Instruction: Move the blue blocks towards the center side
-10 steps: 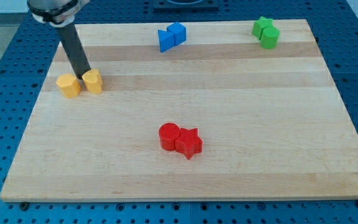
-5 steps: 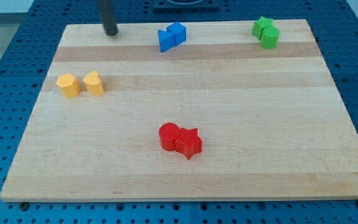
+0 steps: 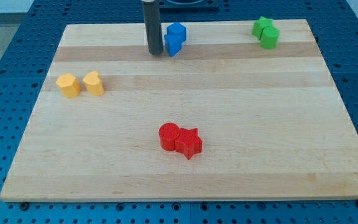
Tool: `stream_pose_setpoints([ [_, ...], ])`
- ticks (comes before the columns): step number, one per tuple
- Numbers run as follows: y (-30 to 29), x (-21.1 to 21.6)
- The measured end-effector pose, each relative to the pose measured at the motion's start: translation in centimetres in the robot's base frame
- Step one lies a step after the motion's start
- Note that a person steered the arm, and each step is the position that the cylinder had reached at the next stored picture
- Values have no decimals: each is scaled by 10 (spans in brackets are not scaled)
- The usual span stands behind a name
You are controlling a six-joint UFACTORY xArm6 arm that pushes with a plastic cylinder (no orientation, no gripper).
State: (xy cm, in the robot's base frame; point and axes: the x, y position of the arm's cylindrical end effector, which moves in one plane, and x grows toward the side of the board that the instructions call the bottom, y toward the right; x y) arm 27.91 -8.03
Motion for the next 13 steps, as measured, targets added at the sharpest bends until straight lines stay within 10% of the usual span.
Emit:
stream_pose_setpoints([
  [2,6,-83],
  [6,80,39],
  [8,58,-17],
  [10,25,84],
  [13,71,-3],
])
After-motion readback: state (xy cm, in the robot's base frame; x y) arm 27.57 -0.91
